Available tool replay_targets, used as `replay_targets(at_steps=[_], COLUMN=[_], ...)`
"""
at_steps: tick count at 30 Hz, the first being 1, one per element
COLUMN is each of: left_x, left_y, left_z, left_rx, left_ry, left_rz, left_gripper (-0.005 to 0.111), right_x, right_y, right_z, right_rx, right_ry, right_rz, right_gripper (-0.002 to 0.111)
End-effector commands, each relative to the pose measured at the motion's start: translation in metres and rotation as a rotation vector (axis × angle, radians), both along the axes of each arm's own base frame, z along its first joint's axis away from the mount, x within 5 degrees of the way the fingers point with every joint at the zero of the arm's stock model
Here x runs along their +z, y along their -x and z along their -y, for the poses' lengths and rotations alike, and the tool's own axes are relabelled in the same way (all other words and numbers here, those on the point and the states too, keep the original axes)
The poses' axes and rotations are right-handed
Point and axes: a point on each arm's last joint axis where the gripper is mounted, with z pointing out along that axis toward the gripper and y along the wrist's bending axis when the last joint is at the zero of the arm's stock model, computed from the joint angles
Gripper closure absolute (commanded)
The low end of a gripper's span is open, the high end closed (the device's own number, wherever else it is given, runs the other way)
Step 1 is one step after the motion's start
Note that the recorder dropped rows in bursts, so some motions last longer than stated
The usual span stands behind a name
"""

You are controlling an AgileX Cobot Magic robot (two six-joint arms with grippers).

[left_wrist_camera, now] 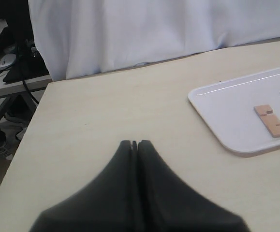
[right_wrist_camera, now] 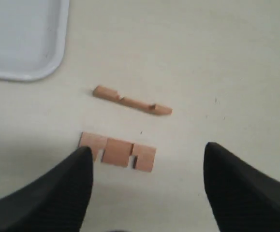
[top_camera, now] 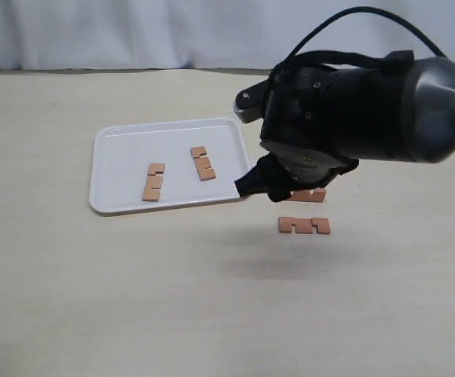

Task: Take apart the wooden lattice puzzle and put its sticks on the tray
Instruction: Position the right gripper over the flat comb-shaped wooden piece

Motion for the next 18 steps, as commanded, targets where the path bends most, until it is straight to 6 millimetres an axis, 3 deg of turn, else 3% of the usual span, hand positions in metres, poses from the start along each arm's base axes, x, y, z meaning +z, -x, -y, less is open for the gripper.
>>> replay_targets(at_steps=[1, 3, 18], left_x=[0.0, 0.0, 0.0], left_y=[0.0, 0.0, 0.0], left_z=[0.0, 0.0, 0.0], left_rx=[0.003, 0.003, 0.003], left_ry=[0.0, 0.0, 0.0], left_rz=[0.007, 0.007, 0.007], left_gripper=[0.107, 0.107, 0.107], right_x=[-0.01, -0.014, -0.044], right_y=[0.011, 0.011, 0.011], right_z=[-0.005, -0.005, 0.036], right_rx=[-0.012, -0.011, -0.065], right_ry=[-0.11, -0.166, -0.425], right_rz=[-0.099, -0.102, -0.181], right_gripper=[0.032, 0.024, 0.024])
